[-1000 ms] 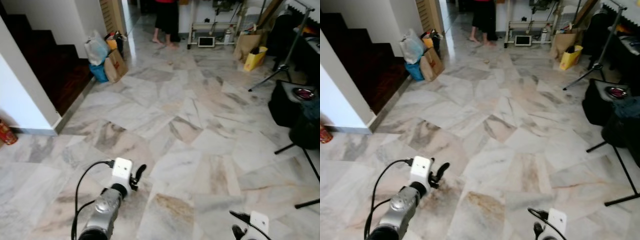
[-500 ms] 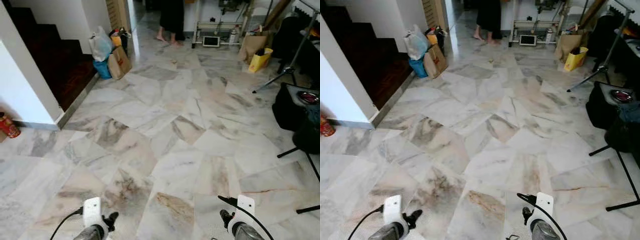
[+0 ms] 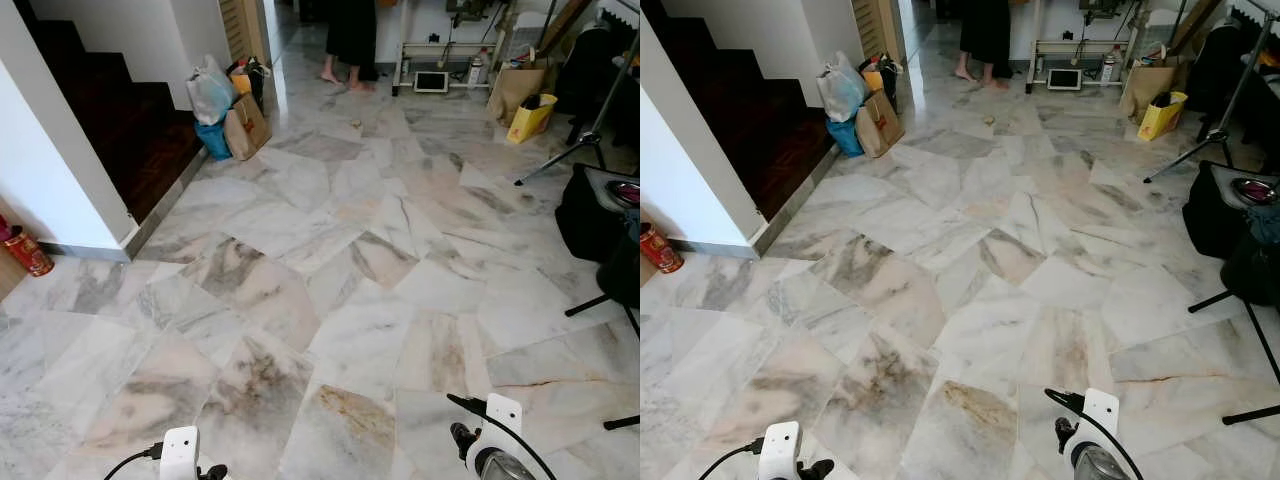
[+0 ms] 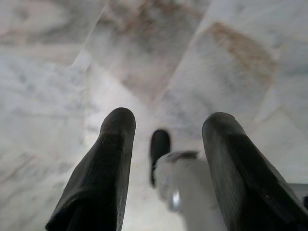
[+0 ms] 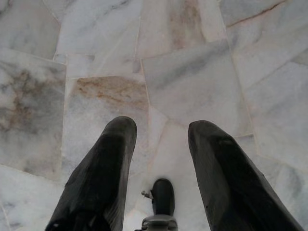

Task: Hang keys on a hook

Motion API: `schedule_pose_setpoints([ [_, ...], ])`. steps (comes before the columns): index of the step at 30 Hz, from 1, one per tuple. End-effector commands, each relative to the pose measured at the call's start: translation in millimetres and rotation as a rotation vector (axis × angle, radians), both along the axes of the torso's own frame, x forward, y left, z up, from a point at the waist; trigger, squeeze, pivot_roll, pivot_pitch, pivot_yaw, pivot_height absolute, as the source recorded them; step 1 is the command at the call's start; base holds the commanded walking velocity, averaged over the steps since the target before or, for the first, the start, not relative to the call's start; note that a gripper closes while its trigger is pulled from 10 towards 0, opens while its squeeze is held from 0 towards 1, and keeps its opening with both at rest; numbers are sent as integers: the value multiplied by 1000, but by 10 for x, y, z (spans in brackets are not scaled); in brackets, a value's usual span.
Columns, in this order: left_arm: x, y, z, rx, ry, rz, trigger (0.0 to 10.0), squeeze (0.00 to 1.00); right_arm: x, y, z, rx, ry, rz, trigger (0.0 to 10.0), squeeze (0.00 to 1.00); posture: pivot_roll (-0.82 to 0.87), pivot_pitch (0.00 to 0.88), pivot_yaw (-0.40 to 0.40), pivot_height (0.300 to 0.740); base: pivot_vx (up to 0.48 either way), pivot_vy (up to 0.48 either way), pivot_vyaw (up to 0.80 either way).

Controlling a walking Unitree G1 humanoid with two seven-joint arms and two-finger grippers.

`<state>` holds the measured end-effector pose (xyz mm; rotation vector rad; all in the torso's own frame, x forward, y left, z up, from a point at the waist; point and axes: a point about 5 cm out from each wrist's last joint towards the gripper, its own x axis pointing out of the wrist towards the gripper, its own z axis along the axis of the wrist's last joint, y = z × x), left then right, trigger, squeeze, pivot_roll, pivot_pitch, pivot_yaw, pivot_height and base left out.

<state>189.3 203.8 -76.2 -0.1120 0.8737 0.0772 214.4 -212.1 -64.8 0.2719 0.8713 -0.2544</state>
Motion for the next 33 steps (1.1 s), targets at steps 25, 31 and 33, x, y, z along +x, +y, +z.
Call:
schedule_pose_setpoints([
  [25,-28,72,101,31,-67,15,10000,0,12,-48,17,-7,-7,1,10000,0,36,26,16,740,0,0,-184],
  [31,130,75,209,16,-95,13,10000,0,-15,-40,-1,-7,8,8,10000,0,35,19,21,740,0,0,-757],
  [33,84,75,206,10,-100,14,10000,0,-22,-39,-5,-6,12,8,10000,0,35,18,20,740,0,0,-759],
])
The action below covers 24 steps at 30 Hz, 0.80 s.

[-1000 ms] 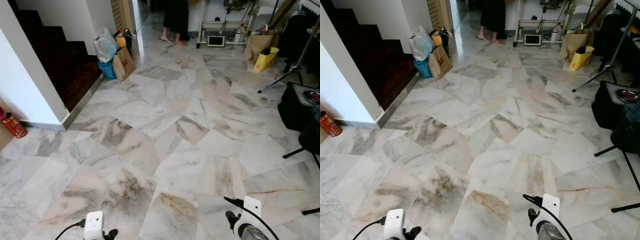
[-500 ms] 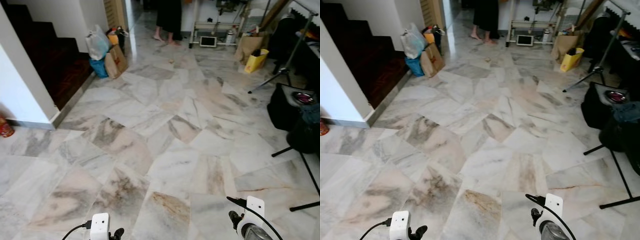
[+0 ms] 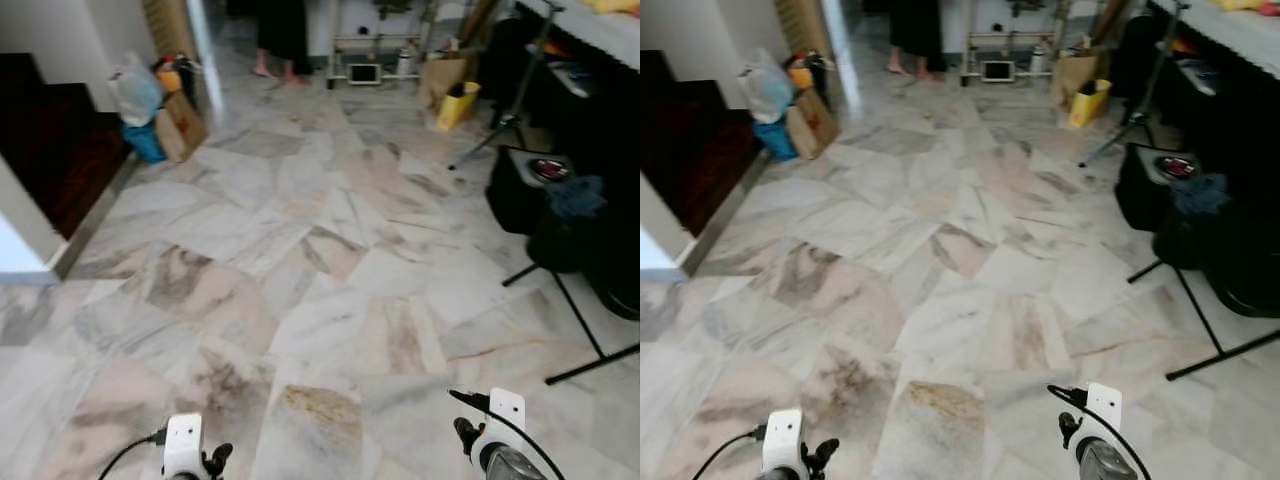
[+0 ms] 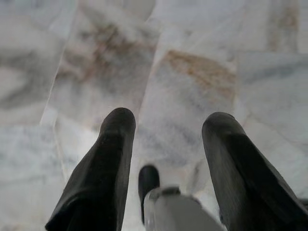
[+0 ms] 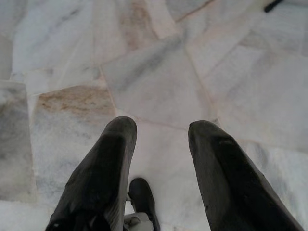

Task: Hang keys on a hook

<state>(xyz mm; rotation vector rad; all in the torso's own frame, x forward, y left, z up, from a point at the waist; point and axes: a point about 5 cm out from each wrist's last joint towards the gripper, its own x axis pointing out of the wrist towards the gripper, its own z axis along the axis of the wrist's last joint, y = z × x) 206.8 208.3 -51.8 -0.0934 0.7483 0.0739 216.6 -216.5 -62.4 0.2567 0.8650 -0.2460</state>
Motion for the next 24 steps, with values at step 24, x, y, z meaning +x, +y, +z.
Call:
schedule_pose_setpoints([
  [24,-113,62,58,3,20,8,10000,0,-46,-20,-24,-3,25,20,10000,0,54,11,2,740,0,-114,-758],
])
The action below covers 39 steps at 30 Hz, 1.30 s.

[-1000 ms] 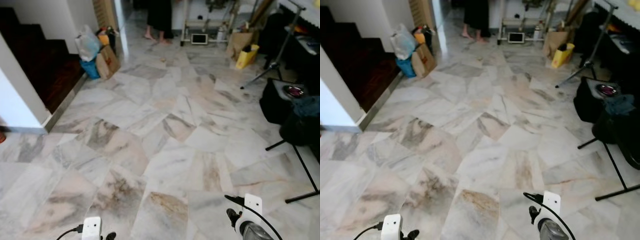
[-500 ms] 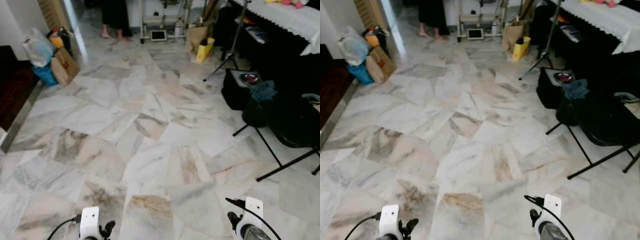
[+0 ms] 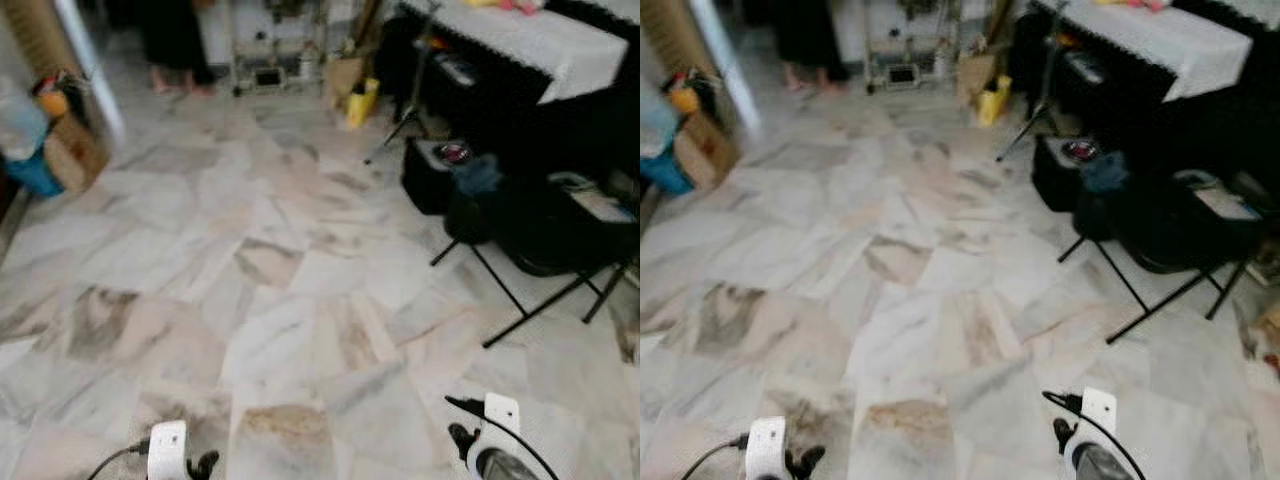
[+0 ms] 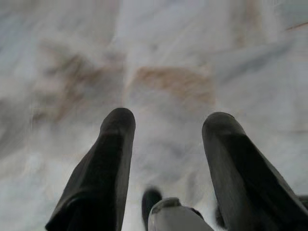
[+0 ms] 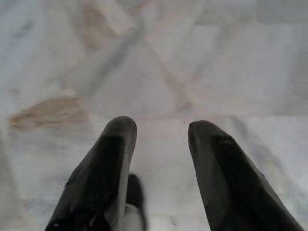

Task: Hang keys on a hook

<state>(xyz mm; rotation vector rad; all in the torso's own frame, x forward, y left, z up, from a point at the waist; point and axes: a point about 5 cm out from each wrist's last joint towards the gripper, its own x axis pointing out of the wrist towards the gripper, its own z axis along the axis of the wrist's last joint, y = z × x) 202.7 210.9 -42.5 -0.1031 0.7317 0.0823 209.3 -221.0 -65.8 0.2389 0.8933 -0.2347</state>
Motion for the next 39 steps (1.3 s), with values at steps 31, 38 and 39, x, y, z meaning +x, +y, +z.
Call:
schedule_pose_setpoints([
  [31,-44,9,0,16,46,-9,10000,0,47,3,25,-5,-3,17,10000,0,54,28,-4,740,0,-126,-741],
  [38,-41,3,-5,4,60,-14,10000,0,50,4,27,-6,-2,18,10000,0,58,27,-4,740,0,-113,-729],
  [39,-42,3,-5,4,59,-12,10000,0,51,4,27,-6,-2,19,10000,0,58,27,-4,740,0,0,-719],
])
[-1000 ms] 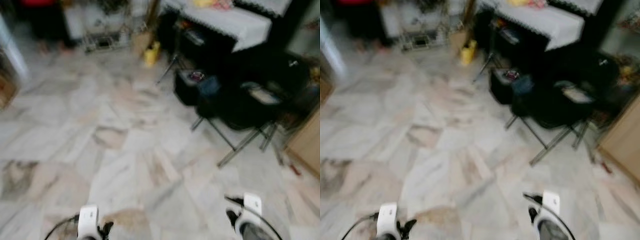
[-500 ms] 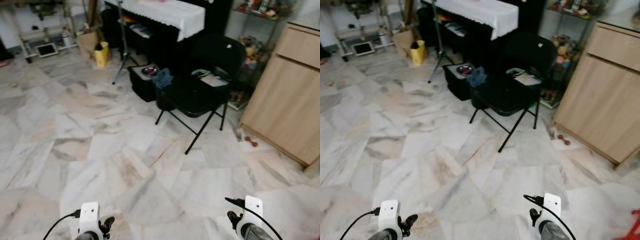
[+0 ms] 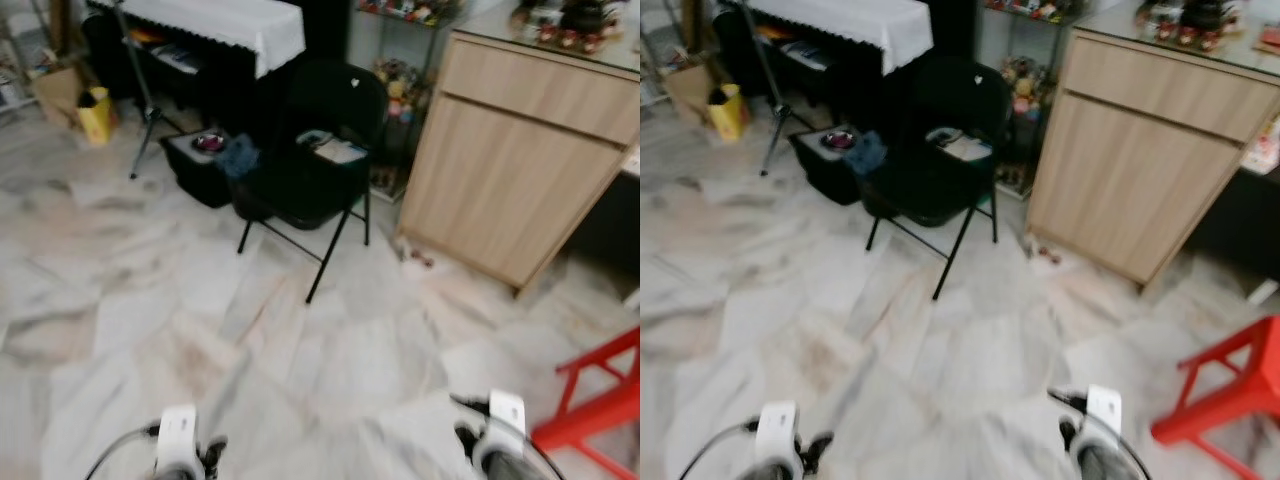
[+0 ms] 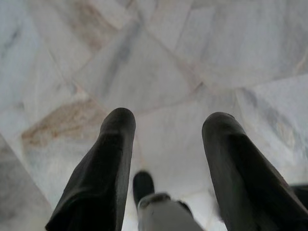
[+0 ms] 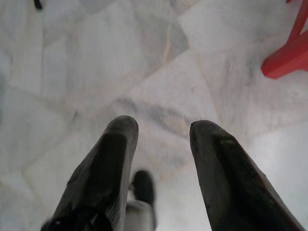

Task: Hang keys on a hook

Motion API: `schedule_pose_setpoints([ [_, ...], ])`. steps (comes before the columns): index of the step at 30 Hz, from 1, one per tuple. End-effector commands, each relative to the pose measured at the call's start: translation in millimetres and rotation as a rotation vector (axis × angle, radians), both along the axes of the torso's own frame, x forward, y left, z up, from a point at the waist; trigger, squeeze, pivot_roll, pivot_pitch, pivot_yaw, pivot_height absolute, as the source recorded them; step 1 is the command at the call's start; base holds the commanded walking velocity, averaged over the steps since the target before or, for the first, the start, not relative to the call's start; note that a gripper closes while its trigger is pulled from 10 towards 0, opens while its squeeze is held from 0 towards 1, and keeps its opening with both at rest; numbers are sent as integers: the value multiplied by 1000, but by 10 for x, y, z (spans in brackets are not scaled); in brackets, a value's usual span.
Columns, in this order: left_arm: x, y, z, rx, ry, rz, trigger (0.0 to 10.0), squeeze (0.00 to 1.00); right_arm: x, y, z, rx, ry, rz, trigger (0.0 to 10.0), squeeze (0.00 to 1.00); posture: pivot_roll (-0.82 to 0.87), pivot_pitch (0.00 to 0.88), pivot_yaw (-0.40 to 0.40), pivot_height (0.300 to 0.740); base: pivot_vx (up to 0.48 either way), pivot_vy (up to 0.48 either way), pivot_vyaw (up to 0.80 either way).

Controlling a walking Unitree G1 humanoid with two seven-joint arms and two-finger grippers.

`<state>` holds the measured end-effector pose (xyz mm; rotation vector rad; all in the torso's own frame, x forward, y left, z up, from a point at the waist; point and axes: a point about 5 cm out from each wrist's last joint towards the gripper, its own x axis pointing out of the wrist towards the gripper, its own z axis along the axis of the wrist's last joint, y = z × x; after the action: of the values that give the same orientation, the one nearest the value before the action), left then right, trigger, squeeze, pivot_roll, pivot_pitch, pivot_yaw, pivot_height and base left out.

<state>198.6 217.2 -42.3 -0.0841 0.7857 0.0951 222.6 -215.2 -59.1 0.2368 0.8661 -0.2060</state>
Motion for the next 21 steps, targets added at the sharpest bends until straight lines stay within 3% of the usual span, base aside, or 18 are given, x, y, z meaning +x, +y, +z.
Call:
schedule_pose_setpoints([
  [1,1,-60,-7,-17,4,-14,10000,0,-81,-53,-38,-12,28,-4,10000,0,59,29,-4,740,0,0,-719],
  [21,-2,-96,-1,-27,-9,-11,10000,0,-86,-82,-35,-24,32,1,10000,0,55,38,-13,740,0,0,-713],
])
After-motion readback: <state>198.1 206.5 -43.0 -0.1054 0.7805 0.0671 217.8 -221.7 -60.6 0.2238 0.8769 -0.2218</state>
